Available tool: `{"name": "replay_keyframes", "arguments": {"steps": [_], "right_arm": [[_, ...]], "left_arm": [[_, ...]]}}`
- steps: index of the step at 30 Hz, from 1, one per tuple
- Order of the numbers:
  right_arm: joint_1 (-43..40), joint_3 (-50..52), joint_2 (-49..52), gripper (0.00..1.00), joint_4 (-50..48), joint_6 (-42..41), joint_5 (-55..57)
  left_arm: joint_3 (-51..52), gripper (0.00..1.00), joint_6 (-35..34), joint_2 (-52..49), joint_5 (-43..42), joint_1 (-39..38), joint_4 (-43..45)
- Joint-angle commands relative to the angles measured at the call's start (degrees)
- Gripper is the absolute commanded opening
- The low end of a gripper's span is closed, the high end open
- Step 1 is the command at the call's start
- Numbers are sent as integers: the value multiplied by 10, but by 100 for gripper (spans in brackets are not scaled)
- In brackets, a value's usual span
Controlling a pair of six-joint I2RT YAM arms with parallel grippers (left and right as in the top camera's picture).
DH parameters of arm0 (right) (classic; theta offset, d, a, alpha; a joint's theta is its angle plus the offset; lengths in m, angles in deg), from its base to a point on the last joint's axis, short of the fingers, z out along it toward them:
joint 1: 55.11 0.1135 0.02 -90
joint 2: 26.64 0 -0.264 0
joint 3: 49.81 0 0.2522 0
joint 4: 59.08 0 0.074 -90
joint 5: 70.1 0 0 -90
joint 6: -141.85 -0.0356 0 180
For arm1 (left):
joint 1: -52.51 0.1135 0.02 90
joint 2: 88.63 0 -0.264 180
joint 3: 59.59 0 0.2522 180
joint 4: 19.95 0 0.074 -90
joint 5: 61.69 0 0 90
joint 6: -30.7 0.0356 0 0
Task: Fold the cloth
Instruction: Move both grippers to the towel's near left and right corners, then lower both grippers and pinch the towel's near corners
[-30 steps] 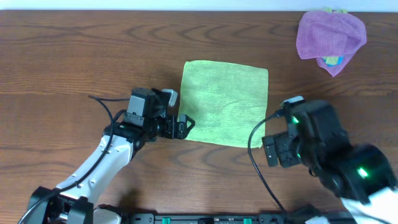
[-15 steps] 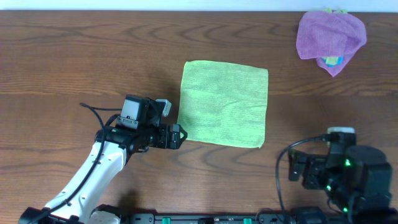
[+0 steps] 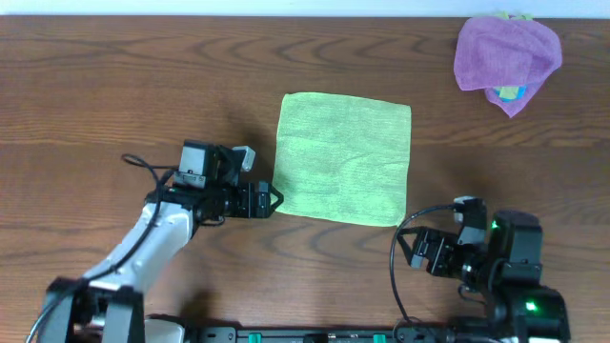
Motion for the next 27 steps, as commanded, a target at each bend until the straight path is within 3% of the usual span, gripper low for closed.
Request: {"name": "replay_keyframes", "arguments": {"steps": [1,6,14,27], "right_arm": [[-25,37,11,92,-19,-12,-57],[-65,44,25,92,-26,12,-85],[-87,106,65,89,-99,4,-116],[-87,117,291,85,-287,-4,-116]], "left_arm": [[6,95,4,-32,-76,17,14],[7,95,36,-41,-108,75,-9],[7,95,32,-94,-114,78,15],[7,95,-33,-169,-157,77,95]]}}
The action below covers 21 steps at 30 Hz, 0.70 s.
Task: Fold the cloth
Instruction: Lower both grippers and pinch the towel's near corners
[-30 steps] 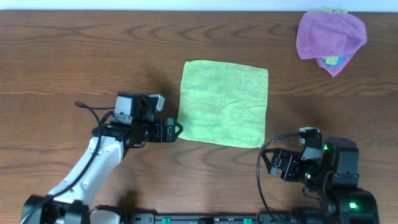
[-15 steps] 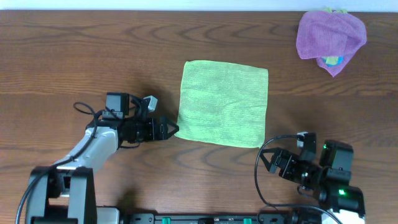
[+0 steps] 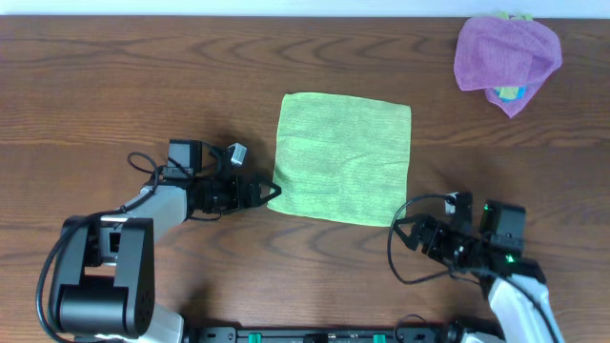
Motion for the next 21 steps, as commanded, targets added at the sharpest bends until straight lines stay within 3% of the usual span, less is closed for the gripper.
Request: {"name": "replay_keyframes", "arguments": {"steps": [1,8,21], "right_arm": [[-6,3,58,84,-33,-6,-10],[-10,3,138,85,-101,-7,-8],[-53,3,141,84,-85,7,27]], "left_arm": [[8,95,-17,-26,26,0,-10],[8,95,-23,-26,49,-38,-19],[8,95,-52,-26,89,-76,-3]]}}
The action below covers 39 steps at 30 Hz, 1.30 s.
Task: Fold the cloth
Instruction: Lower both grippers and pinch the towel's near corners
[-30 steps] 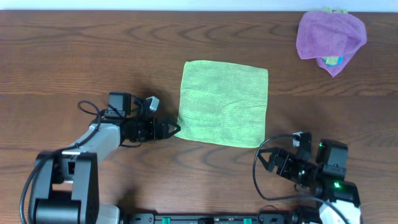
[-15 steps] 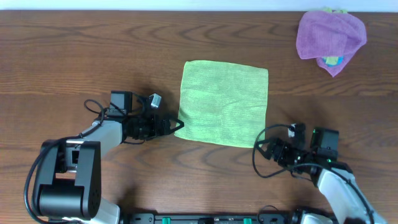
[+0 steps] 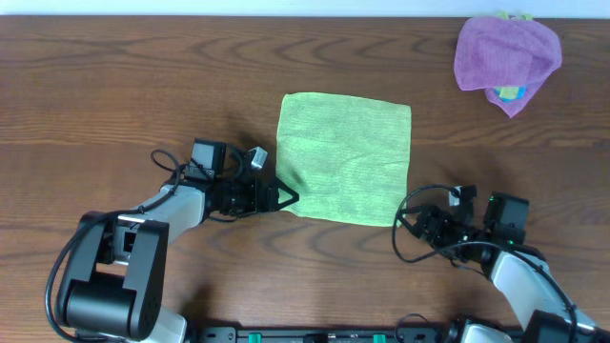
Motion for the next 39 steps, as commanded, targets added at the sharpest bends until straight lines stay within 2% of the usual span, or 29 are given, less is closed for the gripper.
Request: {"name": "replay_keyframes", "arguments": {"steps": [1,8,9,11,13,16,17,19,21,24,30,35,36,39], "right_arm": [[-7,9,12,85,28,7,99],[-7,9,12,82,34,19,104],[-7,9,12,81,31,19,104],[-7,9,12,77,25,19,104],[-7,9,12,76,20,13,104],[-7,9,12,75,13,4,108],[-7,9,12,73,10,4,108],[-7,9,12,73,7,-4,108],[-7,9,12,73,1,-10,108],[-7,9,12,73,-5,-18,107],[-7,9,12,74,-18,-20,94],[-7,9,12,74,-18,-20,92],[-7,9,12,74,-18,-20,90],[-7,9,12,73,-18,-20,90]], "left_arm": [[12,95,-2,-23,85,-3,-25],[12,98,6,-23,142,-3,-45],[12,94,6,-23,142,-3,-46],[12,78,6,-23,149,-3,-54],[12,70,6,-23,163,-3,-65],[12,64,6,-23,171,-3,-75],[12,53,6,-23,172,-3,-75],[12,40,6,-23,172,-3,-74],[12,32,6,-23,172,-3,-74],[12,29,6,-23,172,-3,-74],[12,37,0,-24,174,-3,-59],[12,38,-9,-45,169,-4,-46],[12,36,-14,-54,164,-4,-40],[12,21,-31,-76,143,-4,-17]]}}
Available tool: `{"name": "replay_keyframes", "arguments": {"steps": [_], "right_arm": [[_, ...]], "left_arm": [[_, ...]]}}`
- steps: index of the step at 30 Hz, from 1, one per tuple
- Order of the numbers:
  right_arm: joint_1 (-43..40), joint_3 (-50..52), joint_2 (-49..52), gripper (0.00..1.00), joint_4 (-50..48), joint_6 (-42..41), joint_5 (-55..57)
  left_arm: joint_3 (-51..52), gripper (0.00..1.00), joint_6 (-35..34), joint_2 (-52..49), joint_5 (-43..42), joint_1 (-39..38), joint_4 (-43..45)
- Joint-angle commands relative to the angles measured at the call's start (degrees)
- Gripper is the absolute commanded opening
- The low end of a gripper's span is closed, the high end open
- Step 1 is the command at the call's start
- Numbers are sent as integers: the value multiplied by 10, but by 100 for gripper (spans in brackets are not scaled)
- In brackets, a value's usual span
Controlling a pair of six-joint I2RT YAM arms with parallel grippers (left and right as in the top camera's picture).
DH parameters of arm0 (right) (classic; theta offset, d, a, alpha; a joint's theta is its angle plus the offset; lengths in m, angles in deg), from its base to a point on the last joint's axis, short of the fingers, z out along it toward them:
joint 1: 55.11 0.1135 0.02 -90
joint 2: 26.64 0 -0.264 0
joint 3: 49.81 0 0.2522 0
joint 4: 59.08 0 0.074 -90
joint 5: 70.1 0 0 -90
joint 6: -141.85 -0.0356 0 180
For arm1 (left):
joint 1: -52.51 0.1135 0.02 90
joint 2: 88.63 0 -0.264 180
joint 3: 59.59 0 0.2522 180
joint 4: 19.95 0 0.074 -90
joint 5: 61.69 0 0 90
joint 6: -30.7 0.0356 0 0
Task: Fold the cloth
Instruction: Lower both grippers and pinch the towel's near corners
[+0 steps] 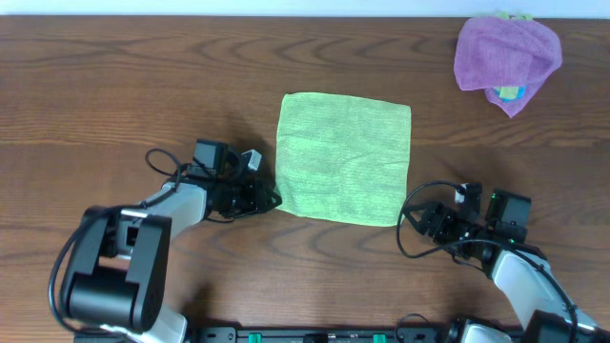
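The green cloth (344, 158) lies flat and square in the middle of the wooden table. My left gripper (274, 198) lies low on the table with its tips at the cloth's left edge, just above the near-left corner. Its fingers look slightly apart and the cloth edge is undisturbed. My right gripper (414, 222) sits just off the cloth's near-right corner, pointing left, with its fingers apart and nothing between them. No wrist views are given, so the finger gaps show only small and dark from overhead.
A crumpled purple cloth (505, 48) with something coloured under it lies at the far right corner. Loose black cables loop beside both wrists. The table's front edge runs just behind both arms.
My left gripper's tips lay over the cloth's near-left corner and now sit back at its edge. The right gripper has hardly moved. The cloth is unchanged.
Both grippers began near the cloth's near corners, the right one further back. The left arm then lay lower and further left while the right moved in. Then the left tips overlapped the corner. Now both sit at the corners of the flat cloth.
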Motion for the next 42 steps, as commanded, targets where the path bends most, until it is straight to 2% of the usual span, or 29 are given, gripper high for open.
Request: {"name": "replay_keyframes", "arguments": {"steps": [1,5,18,25,42], "right_arm": [[-6,15,11,74,3,-6,39],[-6,15,11,73,3,-6,59],[-6,15,118,72,-25,-13,50],[-1,15,172,68,-37,-21,20],[16,15,175,59,-5,-39,61]], "left_arm": [[20,19,-11,-56,47,-1,5],[20,6,-15,-63,46,-1,11],[-31,6,-26,-59,-26,1,14],[-76,6,-24,-47,-27,1,-3],[-80,6,-7,-47,-18,0,-21]]}}
